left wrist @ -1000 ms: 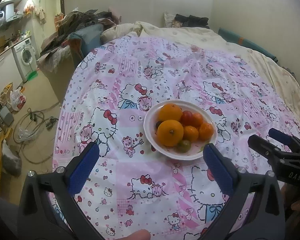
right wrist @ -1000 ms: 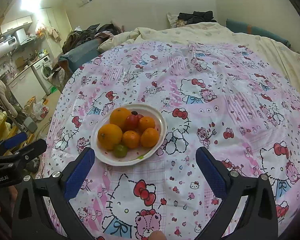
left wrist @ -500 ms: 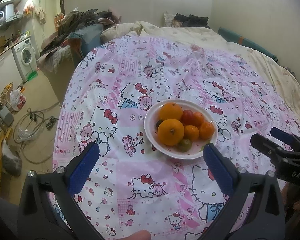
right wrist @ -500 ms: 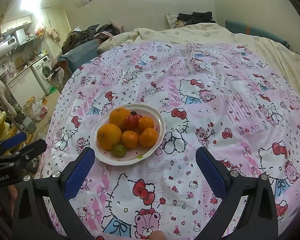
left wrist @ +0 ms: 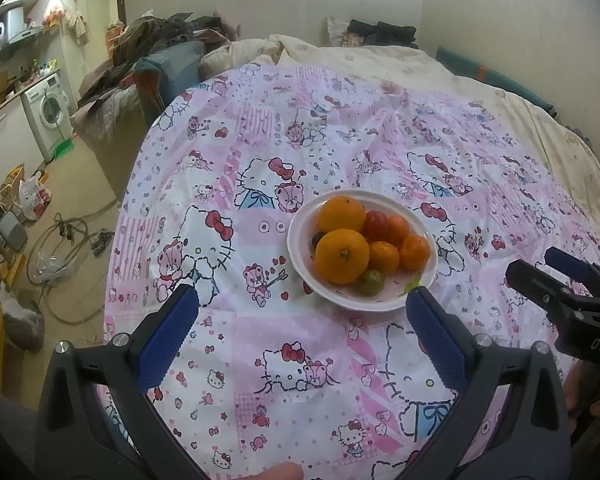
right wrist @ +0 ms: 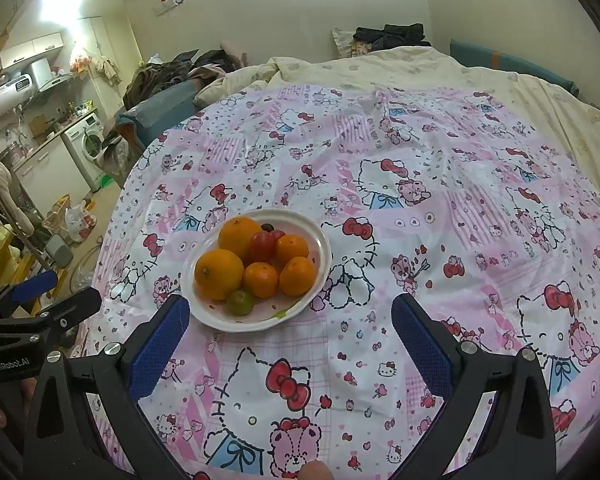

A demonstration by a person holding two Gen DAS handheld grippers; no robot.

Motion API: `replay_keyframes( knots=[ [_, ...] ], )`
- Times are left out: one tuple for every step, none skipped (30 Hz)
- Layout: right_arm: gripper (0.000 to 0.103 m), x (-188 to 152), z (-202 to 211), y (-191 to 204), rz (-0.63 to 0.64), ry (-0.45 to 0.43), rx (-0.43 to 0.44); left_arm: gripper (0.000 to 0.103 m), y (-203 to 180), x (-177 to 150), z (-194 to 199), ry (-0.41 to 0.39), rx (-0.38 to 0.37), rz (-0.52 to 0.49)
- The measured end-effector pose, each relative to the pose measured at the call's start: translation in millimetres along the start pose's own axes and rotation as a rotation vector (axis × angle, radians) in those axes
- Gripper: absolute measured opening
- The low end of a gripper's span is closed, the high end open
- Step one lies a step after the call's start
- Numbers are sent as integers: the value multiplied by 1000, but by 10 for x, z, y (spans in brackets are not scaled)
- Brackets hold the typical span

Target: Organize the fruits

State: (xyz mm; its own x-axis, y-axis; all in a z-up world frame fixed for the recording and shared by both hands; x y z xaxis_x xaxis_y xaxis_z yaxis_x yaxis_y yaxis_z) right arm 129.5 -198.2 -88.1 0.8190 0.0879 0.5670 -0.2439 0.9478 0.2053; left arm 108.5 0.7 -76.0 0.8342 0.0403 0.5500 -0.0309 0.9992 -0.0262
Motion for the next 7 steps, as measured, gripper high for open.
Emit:
replay_keyframes(
  knots=[
    [103,-2,4,4,4,1,-1,102,3,0,2,-2,-3,2],
    [103,1,15,4,6,-1,-3,102,5,0,-2,-4,-9,8],
    [103,3,22,3,4,-4,-3,102,0,-9,-7,-4,-18,12],
    [103,2,31,5,2,-6,0,102,-8,-18,-18,-2,-21,11],
    [103,-3,43,14,2,-8,3,102,-10,-28,-28,0,-20,9],
    [103,-17,44,29,9,-8,2,102,-9,-34,-29,-2,-21,9],
    [103,-21,48,40,17,-9,-2,102,-20,-24,-35,-1,-23,7]
  ],
)
Point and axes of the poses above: each gripper's, at about its wrist camera, not at the fingertips, and z roughly against the way its jaws point, y to its left, x to its top, the point moved 10 cm from there along -z, roughly the way its jaws point, and after that the axes turned 11 degrees about y, right-handed, at the moved point
